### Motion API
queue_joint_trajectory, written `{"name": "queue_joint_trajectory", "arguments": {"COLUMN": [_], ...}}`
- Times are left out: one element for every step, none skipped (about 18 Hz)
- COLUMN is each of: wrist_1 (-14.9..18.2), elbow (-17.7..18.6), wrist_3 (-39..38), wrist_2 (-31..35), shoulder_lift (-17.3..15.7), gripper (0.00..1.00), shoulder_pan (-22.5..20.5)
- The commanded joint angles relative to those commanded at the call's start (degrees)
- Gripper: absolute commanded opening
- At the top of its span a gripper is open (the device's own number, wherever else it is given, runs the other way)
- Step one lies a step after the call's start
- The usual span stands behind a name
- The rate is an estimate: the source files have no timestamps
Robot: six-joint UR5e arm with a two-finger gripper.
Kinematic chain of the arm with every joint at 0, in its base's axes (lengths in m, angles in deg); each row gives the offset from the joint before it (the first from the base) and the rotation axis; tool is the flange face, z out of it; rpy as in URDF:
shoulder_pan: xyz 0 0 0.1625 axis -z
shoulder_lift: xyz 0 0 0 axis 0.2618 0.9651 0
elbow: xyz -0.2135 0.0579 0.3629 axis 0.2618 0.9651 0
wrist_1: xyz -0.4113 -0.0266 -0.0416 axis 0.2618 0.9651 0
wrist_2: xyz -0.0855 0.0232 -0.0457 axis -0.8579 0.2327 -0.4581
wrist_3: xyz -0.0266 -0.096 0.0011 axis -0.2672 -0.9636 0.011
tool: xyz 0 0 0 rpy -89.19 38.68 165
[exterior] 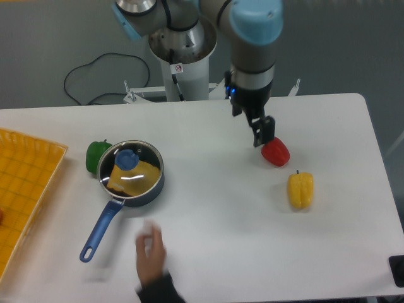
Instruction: Close the pot lid
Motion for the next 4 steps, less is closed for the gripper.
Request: {"name": "queue_joint_trajectory", "arguments": {"wrist_1": [0.0, 0.0, 0.0, 0.0], "elbow": [0.0, 0.0, 0.0, 0.0], "wrist_3": [0.1, 0.1, 0.1, 0.1], "wrist_2": [0.0, -0.09, -0.09, -0.09], "shoulder_lift": [-0.09, -0.18, -0.18, -0.18], "gripper": [1.0, 1.0, 1.0, 1.0], "shoulder_pan": [-0.09, -0.09, -0.09, -0.09]}}
